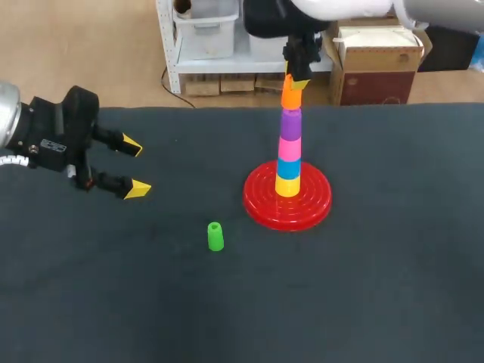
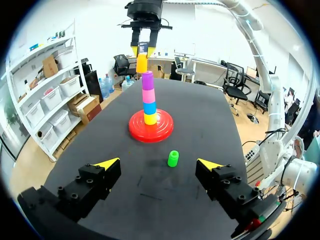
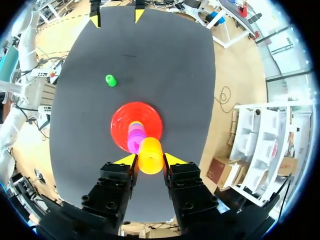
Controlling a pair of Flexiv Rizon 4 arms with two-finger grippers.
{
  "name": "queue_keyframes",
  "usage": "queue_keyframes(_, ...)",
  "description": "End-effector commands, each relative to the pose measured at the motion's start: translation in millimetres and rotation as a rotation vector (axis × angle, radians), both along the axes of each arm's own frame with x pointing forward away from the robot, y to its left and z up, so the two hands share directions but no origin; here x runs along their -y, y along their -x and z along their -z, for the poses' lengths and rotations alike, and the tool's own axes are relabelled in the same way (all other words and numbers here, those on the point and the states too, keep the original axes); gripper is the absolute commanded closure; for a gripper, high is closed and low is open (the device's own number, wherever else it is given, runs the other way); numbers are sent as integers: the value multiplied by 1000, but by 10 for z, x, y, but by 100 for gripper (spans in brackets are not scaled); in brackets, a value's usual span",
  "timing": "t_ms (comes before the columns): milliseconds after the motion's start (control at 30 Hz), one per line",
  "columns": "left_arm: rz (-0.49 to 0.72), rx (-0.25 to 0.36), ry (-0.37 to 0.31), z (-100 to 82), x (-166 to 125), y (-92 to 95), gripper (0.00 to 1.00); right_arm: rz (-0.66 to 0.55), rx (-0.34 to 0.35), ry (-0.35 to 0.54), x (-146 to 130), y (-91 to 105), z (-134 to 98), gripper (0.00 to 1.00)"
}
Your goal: Pick up and stack the cylinders on the red base in this order: pink,purple,orange,green
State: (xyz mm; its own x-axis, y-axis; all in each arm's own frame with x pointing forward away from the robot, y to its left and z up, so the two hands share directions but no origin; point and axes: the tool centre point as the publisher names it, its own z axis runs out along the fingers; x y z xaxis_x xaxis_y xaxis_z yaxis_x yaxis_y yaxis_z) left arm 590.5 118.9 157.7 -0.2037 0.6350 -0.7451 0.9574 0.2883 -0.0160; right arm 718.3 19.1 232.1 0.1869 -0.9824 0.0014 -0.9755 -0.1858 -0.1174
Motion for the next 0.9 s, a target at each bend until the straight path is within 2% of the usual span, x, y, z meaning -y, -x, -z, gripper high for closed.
queue_keyframes(33,1,4,4,15,-12,3,0,-11,106,-26,19,53,-5,100)
queue_keyframes(300,1,4,4,15,-12,3,0,-75,28,-3,10,177,-139,100)
queue_keyframes(433,1,4,4,15,-12,3,0,-83,15,7,15,178,-155,100)
queue_keyframes(700,1,4,4,15,-12,3,0,-76,-49,0,75,120,-35,100)
queue_keyframes(900,1,4,4,15,-12,3,0,-75,-62,0,81,86,-10,100)
